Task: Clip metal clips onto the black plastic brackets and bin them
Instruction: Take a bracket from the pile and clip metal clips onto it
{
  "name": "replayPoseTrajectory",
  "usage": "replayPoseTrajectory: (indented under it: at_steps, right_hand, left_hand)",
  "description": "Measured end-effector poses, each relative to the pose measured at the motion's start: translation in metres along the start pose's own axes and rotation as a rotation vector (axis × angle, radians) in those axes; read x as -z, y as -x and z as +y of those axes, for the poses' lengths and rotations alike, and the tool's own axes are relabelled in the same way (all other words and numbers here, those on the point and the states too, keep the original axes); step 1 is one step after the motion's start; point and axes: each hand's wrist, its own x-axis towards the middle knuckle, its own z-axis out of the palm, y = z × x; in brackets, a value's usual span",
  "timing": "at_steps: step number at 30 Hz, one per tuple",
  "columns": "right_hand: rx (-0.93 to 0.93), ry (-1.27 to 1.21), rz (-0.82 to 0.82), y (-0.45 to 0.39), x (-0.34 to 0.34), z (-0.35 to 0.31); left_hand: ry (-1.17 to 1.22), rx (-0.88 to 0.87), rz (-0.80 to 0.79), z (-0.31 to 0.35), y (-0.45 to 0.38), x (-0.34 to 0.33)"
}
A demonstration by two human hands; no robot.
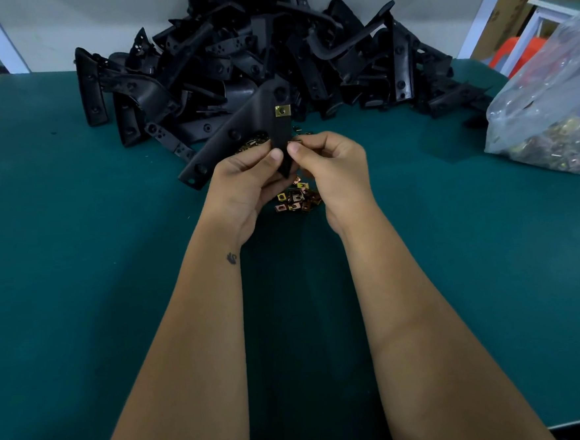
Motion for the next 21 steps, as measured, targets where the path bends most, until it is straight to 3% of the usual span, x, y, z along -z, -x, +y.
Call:
replayPoseTrajectory:
  at_steps: [21]
  right_hand:
    - [-0.036,-0.006,-0.055,0.0014,0.0006,-0.0006]
  left_hand:
    - [-0.065,0.058,-0.003,0.0061,0.0014,0.0031]
